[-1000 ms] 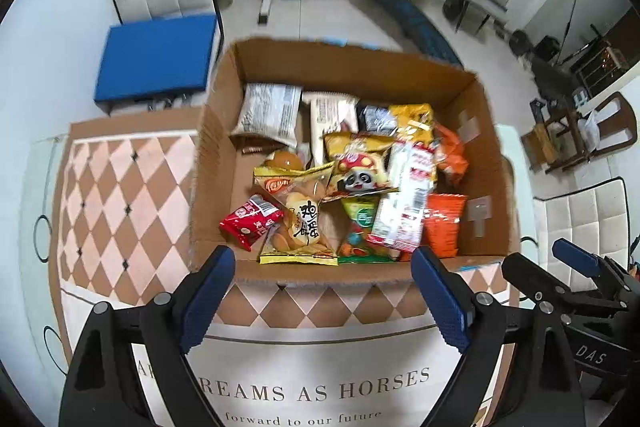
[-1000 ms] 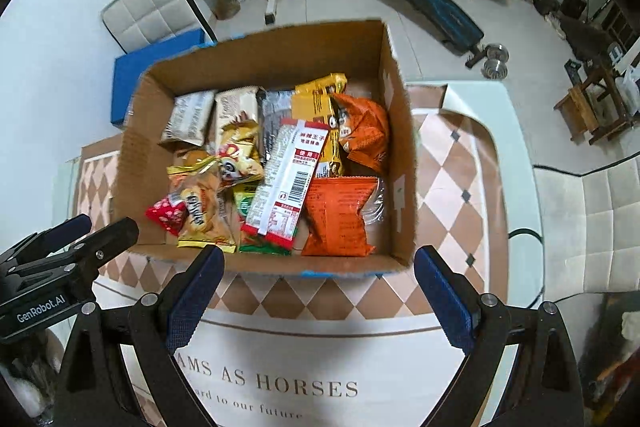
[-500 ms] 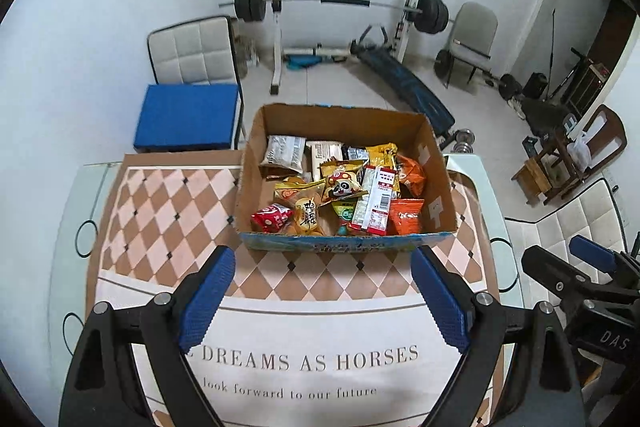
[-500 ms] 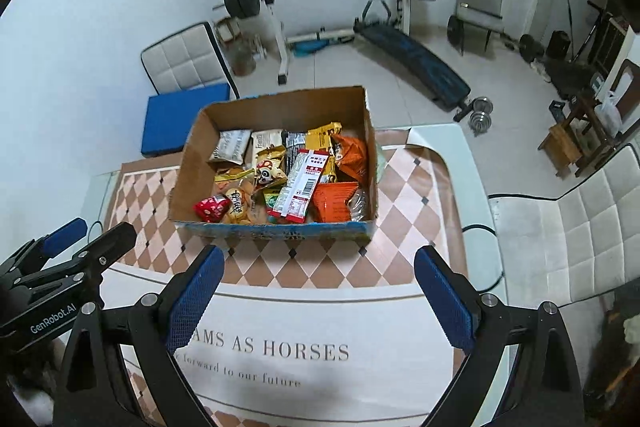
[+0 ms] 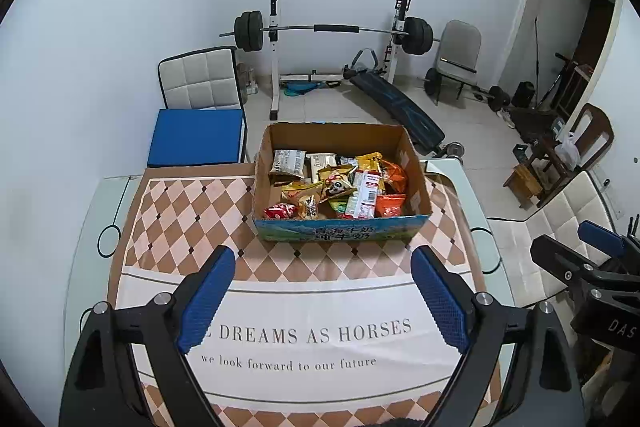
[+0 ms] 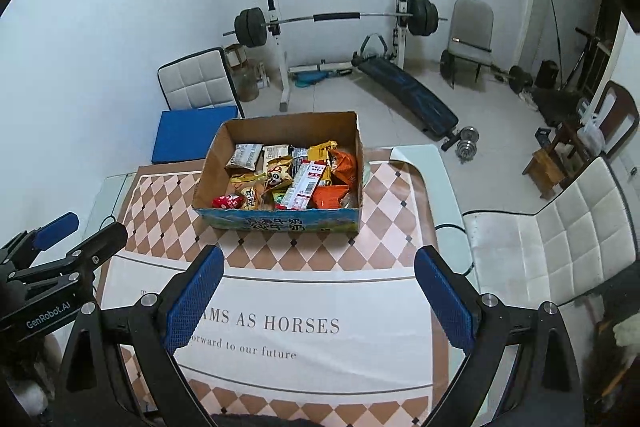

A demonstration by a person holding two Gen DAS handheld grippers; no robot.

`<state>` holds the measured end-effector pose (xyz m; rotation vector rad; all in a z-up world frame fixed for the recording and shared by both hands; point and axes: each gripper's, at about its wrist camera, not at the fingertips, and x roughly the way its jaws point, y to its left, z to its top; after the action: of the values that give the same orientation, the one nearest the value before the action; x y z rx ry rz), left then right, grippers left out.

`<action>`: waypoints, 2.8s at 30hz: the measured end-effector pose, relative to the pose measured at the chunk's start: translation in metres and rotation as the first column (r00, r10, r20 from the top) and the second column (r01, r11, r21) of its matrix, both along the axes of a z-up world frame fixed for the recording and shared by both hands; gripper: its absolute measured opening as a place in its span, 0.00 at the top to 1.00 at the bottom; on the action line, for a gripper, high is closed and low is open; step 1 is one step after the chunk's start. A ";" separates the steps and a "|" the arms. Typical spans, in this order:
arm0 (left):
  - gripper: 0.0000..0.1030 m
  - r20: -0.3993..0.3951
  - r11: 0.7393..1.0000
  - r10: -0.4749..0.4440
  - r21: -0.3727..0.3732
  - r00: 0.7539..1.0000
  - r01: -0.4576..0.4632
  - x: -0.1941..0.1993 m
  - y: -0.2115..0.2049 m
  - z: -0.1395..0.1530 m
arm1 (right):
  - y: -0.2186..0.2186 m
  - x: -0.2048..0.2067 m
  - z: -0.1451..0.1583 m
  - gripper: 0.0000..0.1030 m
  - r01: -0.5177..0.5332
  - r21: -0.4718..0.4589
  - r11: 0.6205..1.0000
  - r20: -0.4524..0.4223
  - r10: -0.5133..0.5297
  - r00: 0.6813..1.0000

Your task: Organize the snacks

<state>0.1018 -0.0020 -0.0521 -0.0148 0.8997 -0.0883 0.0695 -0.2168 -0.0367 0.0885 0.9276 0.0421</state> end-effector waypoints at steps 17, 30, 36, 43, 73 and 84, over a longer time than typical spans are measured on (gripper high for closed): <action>0.00 0.063 0.999 0.036 -0.018 0.997 -0.035 -0.006 0.009 0.009 | 0.006 -0.019 0.015 0.01 0.012 -0.032 0.999 0.044 -0.011 0.999; 0.00 0.074 0.997 0.069 0.012 0.995 -0.070 0.025 0.010 -0.005 | 0.005 0.030 -0.005 0.01 0.052 -0.048 0.998 0.059 -0.049 0.997; 0.00 0.079 0.997 0.064 0.039 0.995 -0.068 0.035 0.009 -0.010 | 0.004 0.044 -0.011 0.01 0.056 -0.053 0.997 0.057 -0.053 0.997; 0.00 0.077 0.998 0.057 0.036 0.995 -0.060 0.040 0.009 -0.011 | 0.003 0.047 -0.013 0.01 0.056 -0.058 0.997 0.061 -0.052 0.997; 0.00 0.096 0.999 0.026 0.029 0.995 -0.029 0.039 0.002 -0.006 | 0.006 0.053 -0.005 0.00 0.047 -0.065 0.997 0.078 -0.042 0.996; 0.00 0.092 0.999 0.026 0.027 0.995 -0.029 0.037 0.000 -0.005 | 0.007 0.051 -0.005 0.00 0.048 -0.063 0.997 0.078 -0.043 0.996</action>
<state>0.1384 -0.0021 -0.0571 0.0032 0.8088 -0.0502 0.1209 -0.2095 -0.0416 0.0470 0.8494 -0.0265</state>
